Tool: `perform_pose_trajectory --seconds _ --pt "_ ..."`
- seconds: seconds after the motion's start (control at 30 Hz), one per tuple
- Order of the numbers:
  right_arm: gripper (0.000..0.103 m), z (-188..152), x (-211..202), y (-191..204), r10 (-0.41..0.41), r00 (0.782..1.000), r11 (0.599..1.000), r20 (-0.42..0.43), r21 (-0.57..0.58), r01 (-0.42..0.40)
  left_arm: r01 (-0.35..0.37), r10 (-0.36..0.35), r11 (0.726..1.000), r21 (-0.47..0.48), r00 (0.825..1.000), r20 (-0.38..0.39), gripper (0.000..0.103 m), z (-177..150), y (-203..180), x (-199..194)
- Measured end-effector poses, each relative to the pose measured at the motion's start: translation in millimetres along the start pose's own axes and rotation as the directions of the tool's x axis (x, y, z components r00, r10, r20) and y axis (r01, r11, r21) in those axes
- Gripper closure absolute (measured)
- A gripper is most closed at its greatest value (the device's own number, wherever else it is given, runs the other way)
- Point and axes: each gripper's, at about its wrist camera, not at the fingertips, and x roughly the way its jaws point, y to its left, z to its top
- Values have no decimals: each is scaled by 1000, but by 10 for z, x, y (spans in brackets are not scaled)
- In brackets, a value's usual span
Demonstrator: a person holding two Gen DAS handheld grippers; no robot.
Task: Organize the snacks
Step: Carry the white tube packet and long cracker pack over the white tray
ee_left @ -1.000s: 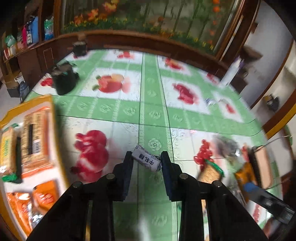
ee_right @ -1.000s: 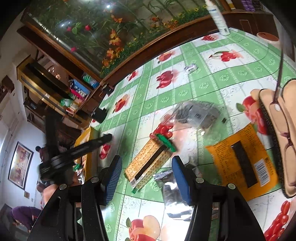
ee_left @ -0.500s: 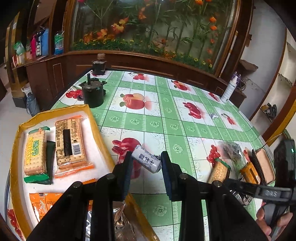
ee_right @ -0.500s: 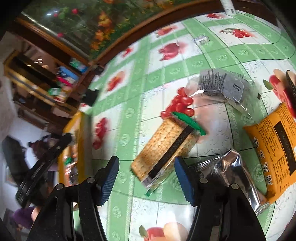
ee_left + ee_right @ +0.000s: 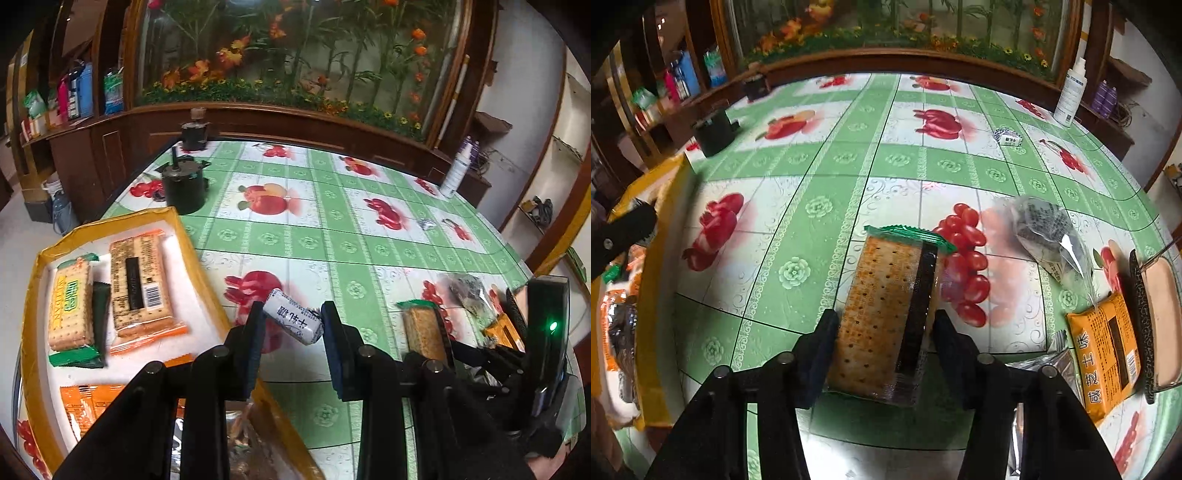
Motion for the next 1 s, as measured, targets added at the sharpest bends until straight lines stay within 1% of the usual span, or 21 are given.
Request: perform_pose_trajectory --seconds 0.03,0.07,0.13,0.23,0.33,0.63,0.77,0.8,0.9,1.0 --pt "49 -10 -29 -70 44 999 999 22 21 -44 4 -4 1000 9 1000 -1 74 -9 -28 3" --pt "50 -9 -40 -102 66 997 997 29 35 -67 10 -10 1000 20 1000 -5 74 -22 -62 9" --pt "52 1 -83 -122 88 995 994 51 61 -91 23 -23 999 39 1000 -11 74 -45 -126 25" --pt "53 9 -157 -88 121 989 990 85 65 -126 25 -24 998 62 1000 -16 74 -67 -183 42" --pt "53 5 -168 -21 117 988 992 96 41 -121 25 -24 998 66 999 -24 74 -77 -191 61" --pt "53 -25 2 17 90 995 996 40 19 -91 24 -22 998 65 999 -26 74 -84 -189 67" --pt "53 -50 -1 46 70 996 997 55 12 -71 26 -24 998 66 999 -26 74 -89 -189 67" --pt "53 -50 -5 37 74 996 997 57 17 -75 25 -24 998 65 999 -26 74 -89 -192 65" --pt "53 -41 -42 -5 120 991 991 65 44 -123 28 -27 997 65 999 -22 74 -90 -199 55" --pt "53 -30 -125 -14 163 982 984 99 62 -169 32 -31 998 62 999 -19 74 -86 -195 39"
